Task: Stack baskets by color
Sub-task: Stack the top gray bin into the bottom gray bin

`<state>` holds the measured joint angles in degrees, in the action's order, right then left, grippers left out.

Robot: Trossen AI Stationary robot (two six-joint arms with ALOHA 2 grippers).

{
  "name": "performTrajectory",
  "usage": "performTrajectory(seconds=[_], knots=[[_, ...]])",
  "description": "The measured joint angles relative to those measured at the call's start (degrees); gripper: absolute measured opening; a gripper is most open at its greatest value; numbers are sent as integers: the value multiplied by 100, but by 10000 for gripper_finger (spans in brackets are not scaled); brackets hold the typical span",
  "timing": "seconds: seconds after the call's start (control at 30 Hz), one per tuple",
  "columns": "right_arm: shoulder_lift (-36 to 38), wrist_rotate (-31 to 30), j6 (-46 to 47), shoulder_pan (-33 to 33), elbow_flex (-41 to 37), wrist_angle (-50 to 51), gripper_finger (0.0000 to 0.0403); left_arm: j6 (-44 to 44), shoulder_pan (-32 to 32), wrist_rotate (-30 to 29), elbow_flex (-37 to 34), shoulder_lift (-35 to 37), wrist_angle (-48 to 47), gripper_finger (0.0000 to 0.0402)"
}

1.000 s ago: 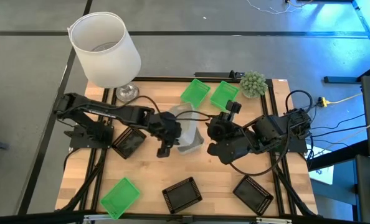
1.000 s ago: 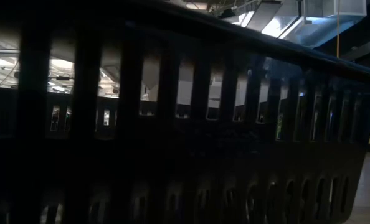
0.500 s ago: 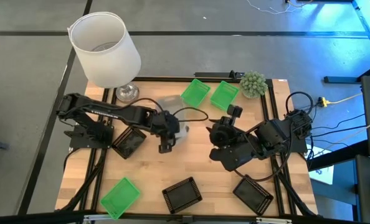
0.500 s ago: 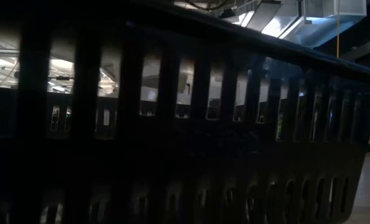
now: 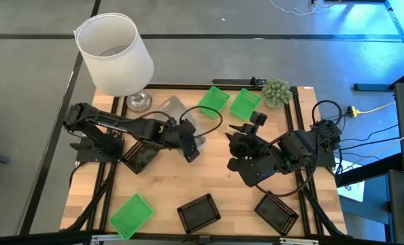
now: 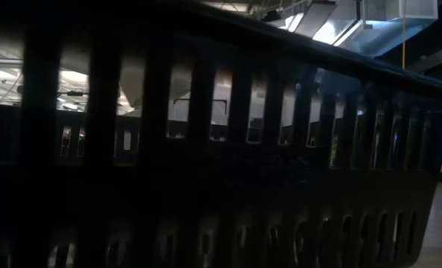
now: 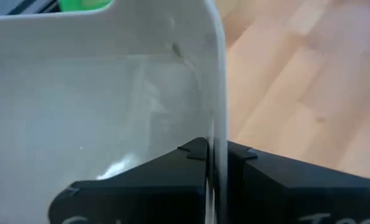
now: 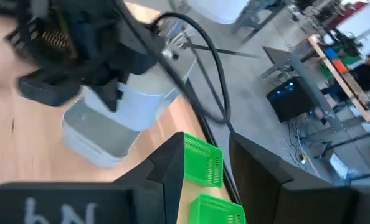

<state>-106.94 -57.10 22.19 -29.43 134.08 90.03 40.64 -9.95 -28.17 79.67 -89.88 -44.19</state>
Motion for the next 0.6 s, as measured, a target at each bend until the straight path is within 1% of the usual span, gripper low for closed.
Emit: performTrajectory(seconds=[0.13, 0.23, 0.4, 0.6], knots=[[0, 482, -188, -2, 2, -5, 127, 113, 17, -37, 1, -336, 102, 0], [0, 759, -316, -2, 2, -22, 127, 178, 25, 86, 0, -618, 122, 0], [0, 874, -392, -2, 2, -24, 127, 414, 28, 126, -2, -910, 118, 0], [0, 876, -479, -2, 2, -52, 127, 688, 30, 330, -4, -993, 138, 0]])
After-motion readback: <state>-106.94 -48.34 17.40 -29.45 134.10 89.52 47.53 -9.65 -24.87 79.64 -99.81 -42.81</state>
